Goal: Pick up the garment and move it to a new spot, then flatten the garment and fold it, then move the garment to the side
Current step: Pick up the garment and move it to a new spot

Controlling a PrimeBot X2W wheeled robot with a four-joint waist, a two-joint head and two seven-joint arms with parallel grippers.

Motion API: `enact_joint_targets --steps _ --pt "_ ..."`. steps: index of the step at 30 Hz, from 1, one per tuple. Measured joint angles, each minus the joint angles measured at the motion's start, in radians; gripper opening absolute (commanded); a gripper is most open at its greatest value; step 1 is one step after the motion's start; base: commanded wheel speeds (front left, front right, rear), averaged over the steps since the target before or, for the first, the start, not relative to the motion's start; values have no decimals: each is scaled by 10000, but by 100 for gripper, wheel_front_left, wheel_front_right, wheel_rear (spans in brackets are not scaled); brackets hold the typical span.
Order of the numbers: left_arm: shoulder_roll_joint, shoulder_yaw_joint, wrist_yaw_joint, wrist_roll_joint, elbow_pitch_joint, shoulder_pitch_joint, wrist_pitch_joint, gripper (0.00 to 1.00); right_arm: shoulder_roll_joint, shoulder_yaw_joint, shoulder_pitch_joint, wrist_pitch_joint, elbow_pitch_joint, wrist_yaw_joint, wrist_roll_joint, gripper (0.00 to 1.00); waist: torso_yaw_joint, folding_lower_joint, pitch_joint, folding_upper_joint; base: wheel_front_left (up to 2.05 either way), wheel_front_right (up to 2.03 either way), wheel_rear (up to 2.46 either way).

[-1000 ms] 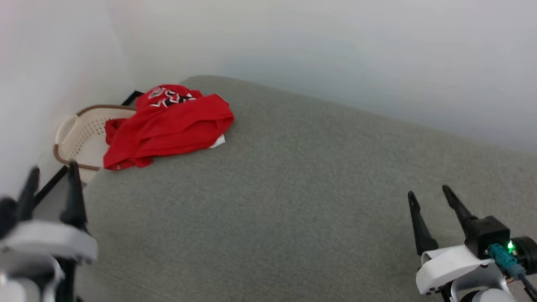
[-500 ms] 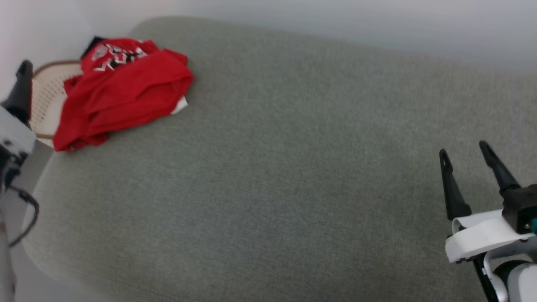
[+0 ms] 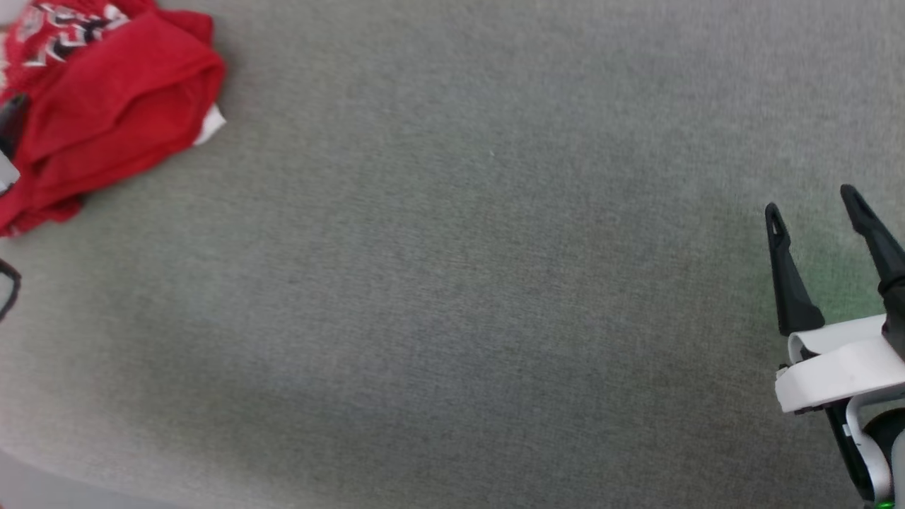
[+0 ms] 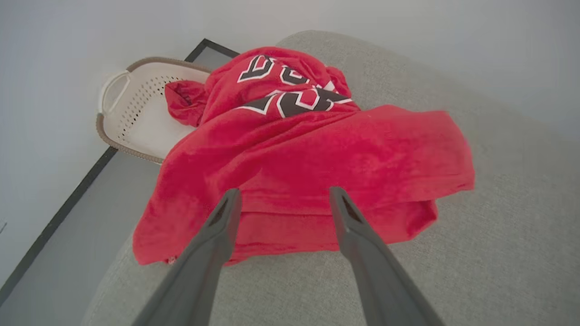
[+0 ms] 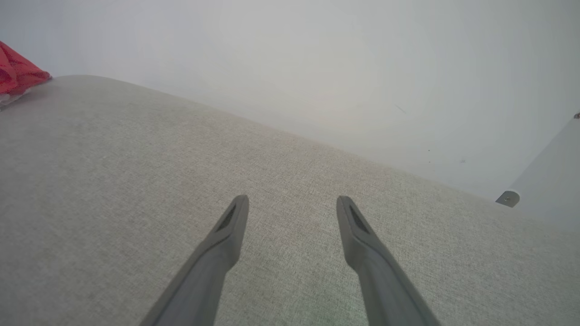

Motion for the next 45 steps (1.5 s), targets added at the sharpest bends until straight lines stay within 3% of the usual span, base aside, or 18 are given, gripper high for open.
enact_joint_targets --steps 11,23,24,26,34,45 --pt "77 -255 -27 -38 2550 -1386 201 100 -236 73 -141 491 -662 0 111 100 -522 0 1104 0 0 0 0" --pt "23 -466 -40 -50 3948 -2007 -75 100 -451 184 -136 1068 -1223 0 313 100 -837 0 1586 0 0 0 0" --pt "-15 -483 -40 -59 4023 -2034 -73 73 -468 186 -134 1116 -1252 0 345 100 -837 0 1578 0 0 0 0" --pt "-59 -502 -42 -107 4107 -2066 -213 0 -485 188 -131 1202 -1325 0 355 100 -825 0 1560 0 0 0 0" --pt "-209 -863 -88 75 4188 -2122 -961 0 -472 221 -127 1260 -1200 0 401 100 -702 0 1182 1 0 0 0" --pt "291 -1576 -163 466 3250 -2565 -2157 0 -61 387 1 675 -313 0 430 100 -508 0 -142 0 0 0 0"
